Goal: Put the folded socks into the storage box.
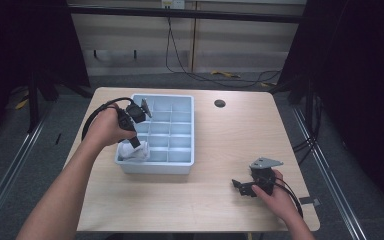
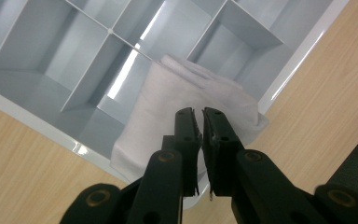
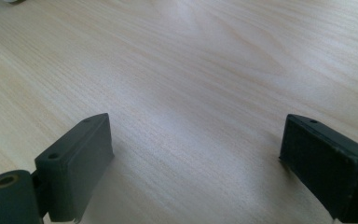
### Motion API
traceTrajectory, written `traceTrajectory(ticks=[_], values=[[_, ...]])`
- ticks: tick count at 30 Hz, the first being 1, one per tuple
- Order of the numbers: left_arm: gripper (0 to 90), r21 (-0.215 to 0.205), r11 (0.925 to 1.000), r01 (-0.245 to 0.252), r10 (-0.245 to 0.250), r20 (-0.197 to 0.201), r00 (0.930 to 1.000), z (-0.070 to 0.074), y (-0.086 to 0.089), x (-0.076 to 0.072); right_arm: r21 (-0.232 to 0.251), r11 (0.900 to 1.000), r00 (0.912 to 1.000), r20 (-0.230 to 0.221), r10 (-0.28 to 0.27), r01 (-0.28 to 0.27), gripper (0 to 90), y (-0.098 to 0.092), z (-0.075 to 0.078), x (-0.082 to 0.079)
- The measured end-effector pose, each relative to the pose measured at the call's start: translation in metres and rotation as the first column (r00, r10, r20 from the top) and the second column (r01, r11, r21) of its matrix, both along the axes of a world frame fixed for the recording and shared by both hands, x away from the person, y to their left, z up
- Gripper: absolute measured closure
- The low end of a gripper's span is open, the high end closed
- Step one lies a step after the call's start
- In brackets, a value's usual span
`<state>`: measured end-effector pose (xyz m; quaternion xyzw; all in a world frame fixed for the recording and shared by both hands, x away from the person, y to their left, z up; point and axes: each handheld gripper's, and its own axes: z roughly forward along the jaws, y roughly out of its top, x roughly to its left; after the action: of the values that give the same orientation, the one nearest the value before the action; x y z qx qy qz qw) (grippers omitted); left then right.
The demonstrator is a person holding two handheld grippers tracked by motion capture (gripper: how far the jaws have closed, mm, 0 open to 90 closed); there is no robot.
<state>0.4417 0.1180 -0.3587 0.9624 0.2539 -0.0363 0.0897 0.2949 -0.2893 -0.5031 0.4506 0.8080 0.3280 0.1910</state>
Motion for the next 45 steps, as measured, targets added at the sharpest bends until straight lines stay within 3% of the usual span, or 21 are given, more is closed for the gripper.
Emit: traceTrajectory(ticks=[7, 11, 16, 24, 33, 38, 42, 45], values=[[90.0, 0.005, 1.0, -0.007, 0.007, 0.003, 1.0, 0.001, -0.001, -0.001, 0.0, 1.0, 1.0, 0.0, 0.001, -0.001, 8.2, 0.0, 0.0, 0.0], [90.0, 0.028, 0.9996, 0.003, -0.003, -0.011, 0.9999, -0.003, -0.004, 0.0, 0.0, 1.0, 1.0, 0.0, 0.001, -0.001, 8.3, 0.0, 0.0, 0.0], [90.0, 0.026, 0.9997, -0.002, 0.002, 0.012, 0.9999, -0.006, -0.007, 0.003, 0.0, 1.0, 1.0, 0.0, 0.0, 0.0, 8.2, 0.0, 0.0, 0.0], [90.0, 0.021, 0.9998, 0.005, -0.005, 0.01, 0.9999, -0.012, -0.014, 0.006, 0.001, 1.0, 1.0, -0.004, -0.002, 0.002, 8.2, 0.0, 0.0, 0.0], [90.0, 0.073, 0.9973, 0.009, -0.008, -0.023, 0.9997, -0.032, -0.022, 0.006, 0.002, 1.0, 1.0, -0.003, 0.001, -0.001, 8.2, 0.0, 0.0, 0.0], [90.0, 0.061, 0.9981, 0.007, -0.006, -0.022, 0.9997, -0.035, -0.019, 0.005, 0.002, 1.0, 1.0, -0.003, 0.001, -0.001, 8.2, 0.0, 0.0, 0.0], [90.0, 0.1, 0.9949, 0.013, -0.011, -0.018, 0.9998, -0.038, -0.021, 0.002, 0.002, 1.0, 1.0, -0.003, 0.001, -0.001, 8.2, 0.0, 0.0, 0.0], [90.0, 0.102, 0.9946, 0.014, -0.013, -0.013, 0.9998, -0.038, -0.021, 0.001, 0.0, 1.0, 1.0, -0.003, 0.003, -0.003, 8.2, 0.0, 0.0, 0.0]])
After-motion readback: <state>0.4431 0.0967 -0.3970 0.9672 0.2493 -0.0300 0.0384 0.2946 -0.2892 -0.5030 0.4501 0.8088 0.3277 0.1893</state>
